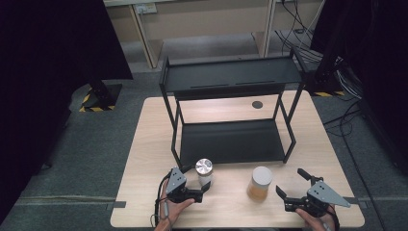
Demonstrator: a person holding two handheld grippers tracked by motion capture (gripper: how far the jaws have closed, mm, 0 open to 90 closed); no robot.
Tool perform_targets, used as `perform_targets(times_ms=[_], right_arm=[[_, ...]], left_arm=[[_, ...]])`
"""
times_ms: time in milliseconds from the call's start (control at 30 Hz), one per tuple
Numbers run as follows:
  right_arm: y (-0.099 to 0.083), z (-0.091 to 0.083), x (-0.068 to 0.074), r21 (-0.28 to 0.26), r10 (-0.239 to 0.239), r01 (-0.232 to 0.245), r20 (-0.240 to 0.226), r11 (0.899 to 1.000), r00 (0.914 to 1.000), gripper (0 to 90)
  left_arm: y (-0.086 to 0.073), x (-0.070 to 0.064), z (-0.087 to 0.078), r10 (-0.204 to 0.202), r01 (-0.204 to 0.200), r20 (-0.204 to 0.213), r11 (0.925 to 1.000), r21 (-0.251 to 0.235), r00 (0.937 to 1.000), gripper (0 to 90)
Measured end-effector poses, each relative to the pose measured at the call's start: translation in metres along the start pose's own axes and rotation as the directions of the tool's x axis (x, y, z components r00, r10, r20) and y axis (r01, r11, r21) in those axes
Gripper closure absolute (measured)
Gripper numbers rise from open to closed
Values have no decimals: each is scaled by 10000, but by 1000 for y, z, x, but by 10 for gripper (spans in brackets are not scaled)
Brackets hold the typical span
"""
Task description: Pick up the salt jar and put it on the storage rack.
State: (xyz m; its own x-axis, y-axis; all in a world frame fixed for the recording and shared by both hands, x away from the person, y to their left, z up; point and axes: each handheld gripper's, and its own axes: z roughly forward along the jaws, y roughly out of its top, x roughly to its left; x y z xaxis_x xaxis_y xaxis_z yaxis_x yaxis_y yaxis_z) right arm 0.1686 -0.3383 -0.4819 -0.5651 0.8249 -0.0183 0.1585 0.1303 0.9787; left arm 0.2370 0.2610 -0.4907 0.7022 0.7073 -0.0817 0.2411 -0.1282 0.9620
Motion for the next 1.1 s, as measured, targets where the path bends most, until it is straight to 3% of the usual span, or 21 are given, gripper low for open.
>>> perform_targets(times_ms=[1100], right_arm=[[-1,0,0,-5,121,-121,53,9999,9999,3]], left_arm=[[-3,-1,2,73,-71,121,9998,-207,9999,18]])
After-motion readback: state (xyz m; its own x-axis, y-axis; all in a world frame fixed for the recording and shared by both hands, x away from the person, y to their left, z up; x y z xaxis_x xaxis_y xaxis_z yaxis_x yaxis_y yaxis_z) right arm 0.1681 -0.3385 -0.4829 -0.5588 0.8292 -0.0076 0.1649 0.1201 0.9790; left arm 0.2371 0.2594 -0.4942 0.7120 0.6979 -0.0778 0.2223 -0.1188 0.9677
